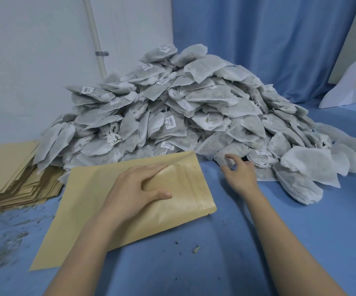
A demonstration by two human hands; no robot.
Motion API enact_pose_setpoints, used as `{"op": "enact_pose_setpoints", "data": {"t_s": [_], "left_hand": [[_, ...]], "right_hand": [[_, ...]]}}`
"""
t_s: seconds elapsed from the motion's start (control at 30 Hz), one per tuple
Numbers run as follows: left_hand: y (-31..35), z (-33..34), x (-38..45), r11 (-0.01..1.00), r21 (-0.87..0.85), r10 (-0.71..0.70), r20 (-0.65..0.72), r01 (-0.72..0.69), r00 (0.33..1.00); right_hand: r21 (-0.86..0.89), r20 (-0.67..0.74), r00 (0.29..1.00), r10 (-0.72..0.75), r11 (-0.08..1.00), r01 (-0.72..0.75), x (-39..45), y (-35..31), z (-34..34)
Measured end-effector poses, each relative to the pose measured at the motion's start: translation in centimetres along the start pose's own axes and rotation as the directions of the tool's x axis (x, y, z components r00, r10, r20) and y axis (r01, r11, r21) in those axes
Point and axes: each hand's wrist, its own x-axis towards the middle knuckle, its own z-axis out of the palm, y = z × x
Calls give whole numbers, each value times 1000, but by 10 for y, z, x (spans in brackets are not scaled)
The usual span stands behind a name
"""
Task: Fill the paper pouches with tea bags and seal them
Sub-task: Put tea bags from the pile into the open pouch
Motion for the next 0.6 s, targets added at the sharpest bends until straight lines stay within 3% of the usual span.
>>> {"op": "enact_pose_setpoints", "data": {"t_s": [0.1,0.17,0.23,0.33,0.5,0.6], "left_hand": [[-2,-2,0,1000,-6,-13,-15,13,1000],[-3,-4,-1,1000,-10,-17,-24,17,1000],[-4,-5,-1,1000,-8,-21,-28,21,999],[-4,-6,-1,1000,-2,-13,-23,13,1000],[-4,-8,-1,1000,-1,-3,-31,3,1000],[-4,-8,-2,1000,-10,-7,-32,7,999]], "right_hand": [[-64,207,977,54,997,-42,11,3,6],[-68,228,973,44,997,-29,16,4,9],[116,131,991,38,992,-54,19,6,9],[477,-9,991,137,871,-116,19,8,6],[476,-204,945,256,869,-133,18,6,8],[402,-149,982,117,914,-48,17,4,9]]}}
